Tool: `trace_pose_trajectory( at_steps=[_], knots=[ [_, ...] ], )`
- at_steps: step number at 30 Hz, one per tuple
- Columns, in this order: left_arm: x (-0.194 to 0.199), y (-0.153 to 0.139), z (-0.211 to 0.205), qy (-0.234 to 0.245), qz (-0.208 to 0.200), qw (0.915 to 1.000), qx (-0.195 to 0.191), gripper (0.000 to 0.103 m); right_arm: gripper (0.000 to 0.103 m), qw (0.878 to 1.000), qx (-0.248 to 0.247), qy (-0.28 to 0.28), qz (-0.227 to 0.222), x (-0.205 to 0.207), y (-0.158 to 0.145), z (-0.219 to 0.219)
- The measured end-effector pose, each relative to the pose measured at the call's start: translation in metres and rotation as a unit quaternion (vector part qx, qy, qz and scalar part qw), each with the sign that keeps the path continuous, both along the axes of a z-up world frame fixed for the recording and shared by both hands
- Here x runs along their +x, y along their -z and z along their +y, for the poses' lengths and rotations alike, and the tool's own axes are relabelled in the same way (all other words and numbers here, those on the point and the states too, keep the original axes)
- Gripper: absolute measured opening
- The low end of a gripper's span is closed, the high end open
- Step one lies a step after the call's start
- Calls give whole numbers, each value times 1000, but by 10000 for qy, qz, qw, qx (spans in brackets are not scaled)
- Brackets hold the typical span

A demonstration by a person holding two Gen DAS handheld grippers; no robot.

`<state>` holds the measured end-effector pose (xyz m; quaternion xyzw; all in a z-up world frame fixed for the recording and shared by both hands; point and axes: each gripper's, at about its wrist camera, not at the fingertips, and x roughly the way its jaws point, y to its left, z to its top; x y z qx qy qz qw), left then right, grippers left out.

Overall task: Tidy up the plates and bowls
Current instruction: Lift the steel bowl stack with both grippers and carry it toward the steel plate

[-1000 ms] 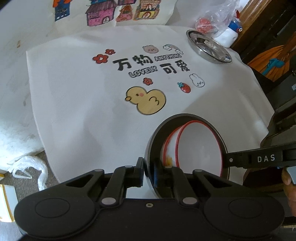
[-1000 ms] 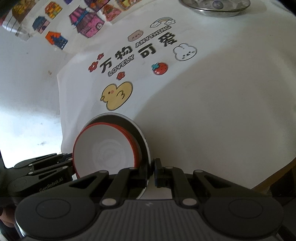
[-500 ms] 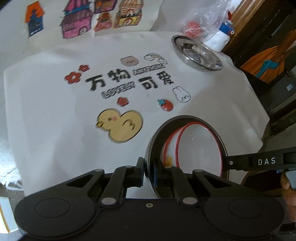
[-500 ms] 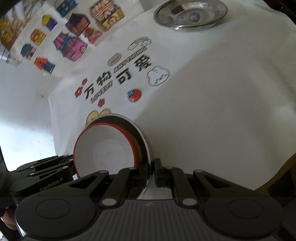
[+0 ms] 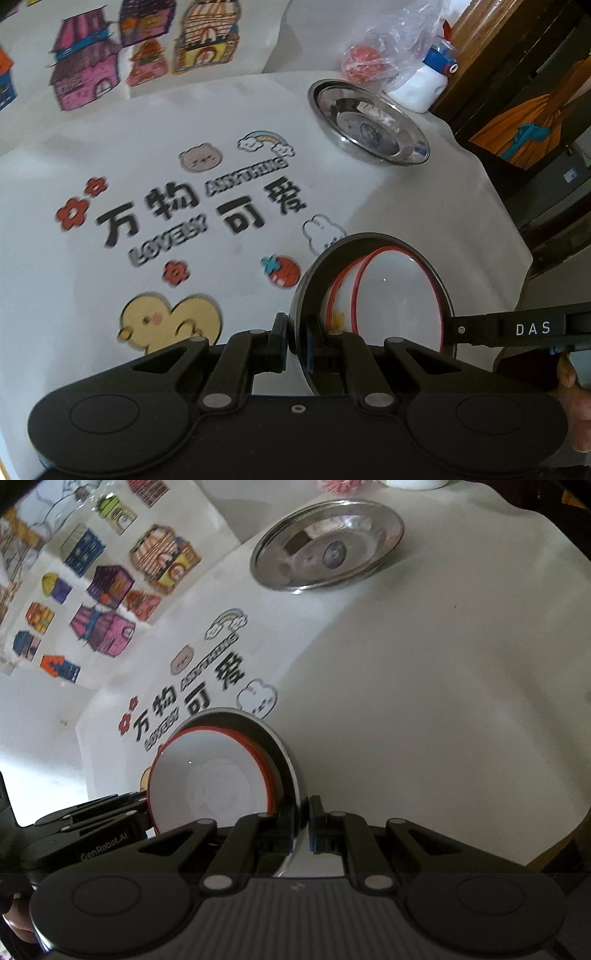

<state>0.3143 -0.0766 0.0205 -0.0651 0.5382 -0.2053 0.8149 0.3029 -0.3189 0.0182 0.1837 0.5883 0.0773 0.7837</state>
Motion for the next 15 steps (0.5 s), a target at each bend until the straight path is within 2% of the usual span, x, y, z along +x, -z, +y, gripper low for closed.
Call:
trace_pose_trajectory(
  at_steps=[15],
  knots=[
    [33,2,-27,65,-103,9999,-44,7,9,9999,-80,85,-101,28,-3,-24]
  ],
)
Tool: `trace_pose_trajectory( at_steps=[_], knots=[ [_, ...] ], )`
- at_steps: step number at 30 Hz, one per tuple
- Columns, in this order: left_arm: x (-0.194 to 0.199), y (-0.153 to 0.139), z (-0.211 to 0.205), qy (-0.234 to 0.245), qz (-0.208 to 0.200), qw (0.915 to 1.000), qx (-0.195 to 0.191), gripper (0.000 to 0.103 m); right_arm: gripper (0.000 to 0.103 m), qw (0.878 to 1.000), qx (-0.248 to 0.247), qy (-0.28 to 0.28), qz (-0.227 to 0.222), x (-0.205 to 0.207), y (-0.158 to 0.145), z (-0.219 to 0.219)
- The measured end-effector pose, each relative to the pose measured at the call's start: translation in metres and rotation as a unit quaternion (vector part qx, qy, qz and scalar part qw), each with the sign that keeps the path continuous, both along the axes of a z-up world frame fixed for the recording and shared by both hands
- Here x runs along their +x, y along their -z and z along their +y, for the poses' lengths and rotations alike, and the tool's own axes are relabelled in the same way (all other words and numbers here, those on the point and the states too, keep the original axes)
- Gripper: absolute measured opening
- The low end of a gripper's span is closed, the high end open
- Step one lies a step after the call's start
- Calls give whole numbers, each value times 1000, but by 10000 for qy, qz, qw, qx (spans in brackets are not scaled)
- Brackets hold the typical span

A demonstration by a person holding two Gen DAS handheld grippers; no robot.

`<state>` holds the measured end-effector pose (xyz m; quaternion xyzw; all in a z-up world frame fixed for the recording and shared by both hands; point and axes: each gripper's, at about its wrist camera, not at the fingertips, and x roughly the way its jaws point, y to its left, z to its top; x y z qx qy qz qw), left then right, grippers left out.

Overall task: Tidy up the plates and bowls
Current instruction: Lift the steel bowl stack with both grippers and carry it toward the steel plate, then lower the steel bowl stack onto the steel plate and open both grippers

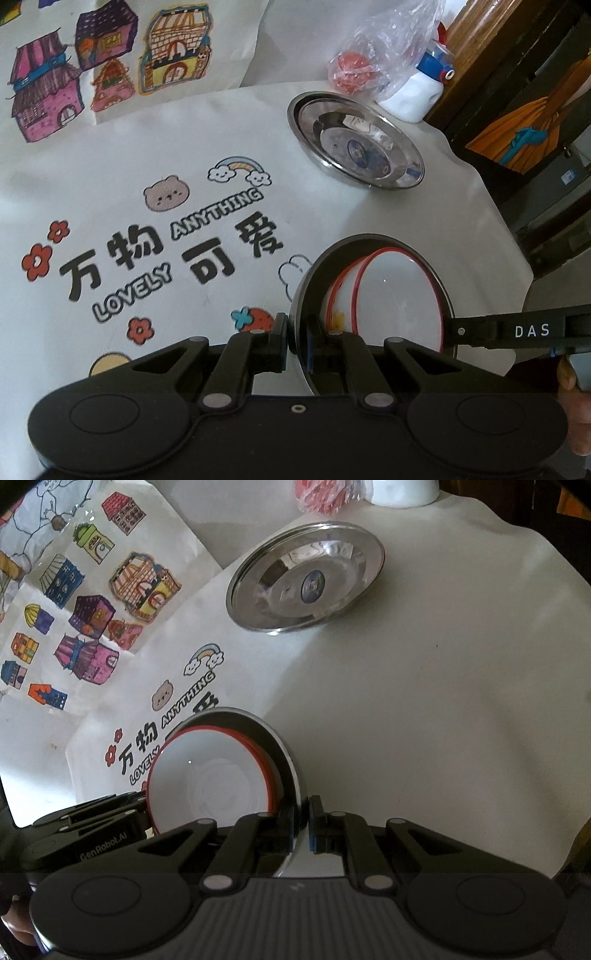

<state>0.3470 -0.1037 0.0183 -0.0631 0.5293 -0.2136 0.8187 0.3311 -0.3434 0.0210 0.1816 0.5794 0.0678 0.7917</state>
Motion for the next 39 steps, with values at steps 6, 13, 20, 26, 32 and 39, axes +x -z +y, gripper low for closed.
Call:
trace_pose_trajectory(
  at_steps=[6,13,20,26,32,39],
  knots=[
    [10,-4,-8,-2,-95,9999,-36,7,9,10000,-17,31,-66,10,-6,-8],
    [32,-12,-20,-23,-183,9997,-127,7,9,9998,-76,118,-158,28,-16,-18],
    [62,-32,-37,24,-410,9989,-209,7,9,9990,-141,221,-360,53,-35,-35],
    [93,-42,-56,60,-550,9981,-270,7,9,9981,-227,321,-471,84,-44,-52],
    [124,-40,-74,45,-645,9975,-291,7,10,9970,-324,435,-559,114,-41,-69],
    [152,-26,-92,38,-650,9976,-225,7,10,9963,-469,518,-501,142,-26,-78]
  ],
)
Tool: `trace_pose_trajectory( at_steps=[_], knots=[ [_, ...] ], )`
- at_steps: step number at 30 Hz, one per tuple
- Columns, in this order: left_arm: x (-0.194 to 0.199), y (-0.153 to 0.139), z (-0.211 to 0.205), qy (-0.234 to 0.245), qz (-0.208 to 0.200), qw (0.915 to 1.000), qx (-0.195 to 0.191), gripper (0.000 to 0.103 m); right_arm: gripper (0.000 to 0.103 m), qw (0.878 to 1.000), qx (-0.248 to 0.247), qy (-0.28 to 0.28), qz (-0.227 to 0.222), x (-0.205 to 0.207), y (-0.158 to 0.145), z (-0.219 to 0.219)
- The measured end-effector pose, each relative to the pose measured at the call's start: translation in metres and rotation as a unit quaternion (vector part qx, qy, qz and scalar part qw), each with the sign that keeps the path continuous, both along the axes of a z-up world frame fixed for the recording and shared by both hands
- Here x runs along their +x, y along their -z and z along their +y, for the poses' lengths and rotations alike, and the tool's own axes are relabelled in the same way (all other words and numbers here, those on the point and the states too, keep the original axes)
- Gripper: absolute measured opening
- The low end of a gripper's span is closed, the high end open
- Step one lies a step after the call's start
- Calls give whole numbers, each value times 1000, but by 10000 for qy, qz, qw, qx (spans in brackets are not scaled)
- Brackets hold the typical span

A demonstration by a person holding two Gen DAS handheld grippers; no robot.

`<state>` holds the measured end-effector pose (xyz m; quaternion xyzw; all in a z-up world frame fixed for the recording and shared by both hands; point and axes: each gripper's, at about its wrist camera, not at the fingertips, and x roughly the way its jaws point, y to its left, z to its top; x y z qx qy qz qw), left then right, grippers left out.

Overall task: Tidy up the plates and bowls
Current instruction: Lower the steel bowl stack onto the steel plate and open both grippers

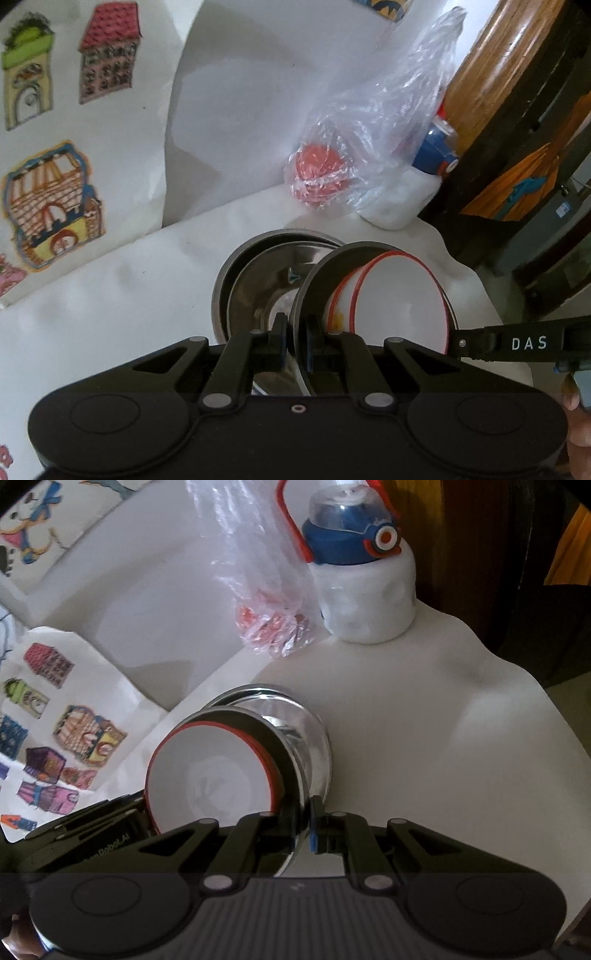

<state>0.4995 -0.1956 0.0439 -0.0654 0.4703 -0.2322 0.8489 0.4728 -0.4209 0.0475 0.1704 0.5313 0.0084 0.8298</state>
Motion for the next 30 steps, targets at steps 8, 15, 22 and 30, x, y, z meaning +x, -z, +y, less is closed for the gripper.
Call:
trace_pose_trajectory(
  at_steps=[8,15,22,30],
  knots=[
    [21,16,-2,-98,45,9999,44,7,10,10000,-66,-43,49,23,12,4],
    [34,26,1,-204,92,9997,86,7,10,9998,-59,-108,138,36,22,11],
    [41,31,5,-257,110,9995,116,7,10,9997,-64,-163,165,45,28,13],
    [46,32,5,-295,12,9995,122,7,10,9997,-59,-187,148,50,31,14]
  ],
)
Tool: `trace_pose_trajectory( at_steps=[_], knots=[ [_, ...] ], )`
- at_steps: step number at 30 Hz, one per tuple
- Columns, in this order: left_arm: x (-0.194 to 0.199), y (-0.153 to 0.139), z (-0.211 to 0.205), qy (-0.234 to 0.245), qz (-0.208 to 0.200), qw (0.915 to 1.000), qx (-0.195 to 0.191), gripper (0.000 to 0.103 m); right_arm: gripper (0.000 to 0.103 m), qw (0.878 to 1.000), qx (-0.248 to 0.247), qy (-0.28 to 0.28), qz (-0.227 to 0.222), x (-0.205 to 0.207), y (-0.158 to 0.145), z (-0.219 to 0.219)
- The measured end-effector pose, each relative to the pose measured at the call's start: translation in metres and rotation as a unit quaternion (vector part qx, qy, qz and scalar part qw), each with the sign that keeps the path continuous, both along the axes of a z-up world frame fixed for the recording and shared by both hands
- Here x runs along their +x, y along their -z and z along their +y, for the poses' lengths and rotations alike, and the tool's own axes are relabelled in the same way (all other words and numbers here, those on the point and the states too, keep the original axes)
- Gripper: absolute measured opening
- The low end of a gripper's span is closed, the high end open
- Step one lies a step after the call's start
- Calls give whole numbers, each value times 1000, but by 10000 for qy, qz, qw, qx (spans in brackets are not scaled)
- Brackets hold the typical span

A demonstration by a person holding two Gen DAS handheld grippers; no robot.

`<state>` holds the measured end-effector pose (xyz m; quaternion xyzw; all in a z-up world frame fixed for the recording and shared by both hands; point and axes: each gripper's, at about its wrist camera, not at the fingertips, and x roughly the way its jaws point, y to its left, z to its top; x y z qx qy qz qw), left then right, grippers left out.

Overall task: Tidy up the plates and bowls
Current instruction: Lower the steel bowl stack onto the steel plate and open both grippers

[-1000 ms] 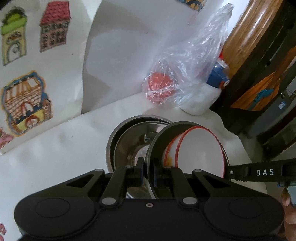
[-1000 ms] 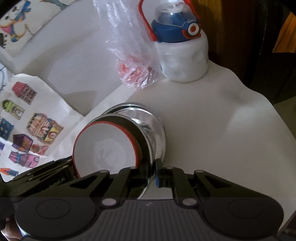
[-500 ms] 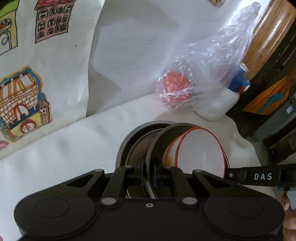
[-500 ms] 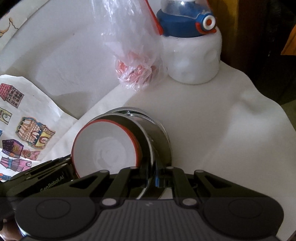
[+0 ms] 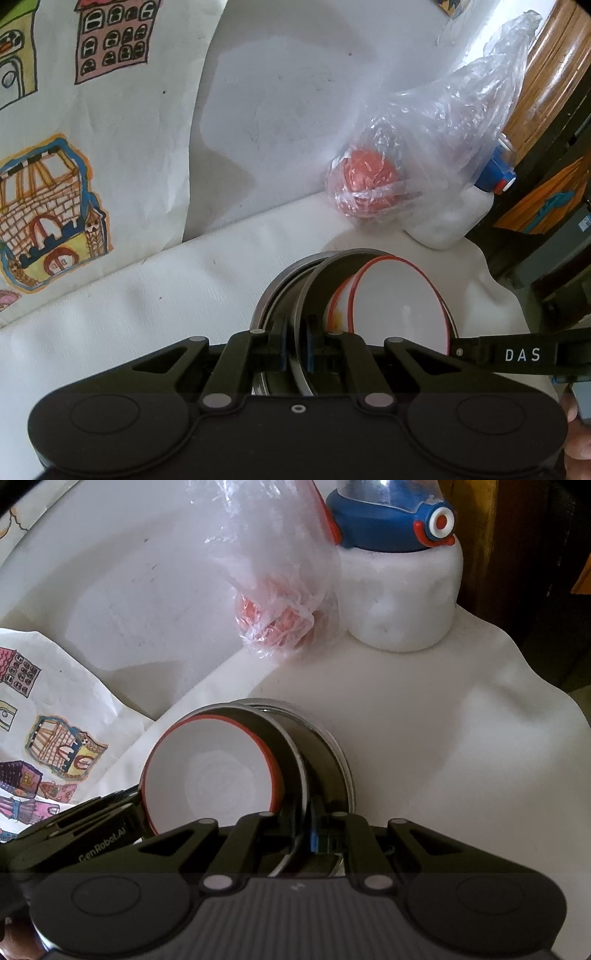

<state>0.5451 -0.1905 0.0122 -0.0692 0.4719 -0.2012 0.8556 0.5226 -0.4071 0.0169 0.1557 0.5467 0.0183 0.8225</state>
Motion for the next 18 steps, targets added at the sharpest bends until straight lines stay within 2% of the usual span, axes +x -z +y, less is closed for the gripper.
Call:
trace_pose_trajectory(
  at_steps=[11,18],
  knots=[
    [-3,2,1,2,-115,9999,-68,8,11,9996,-180,-138,-184,-2,1,3],
    [-4,0,0,27,-153,9999,22,9,11,9988,-340,-238,-268,-2,0,8]
  ],
)
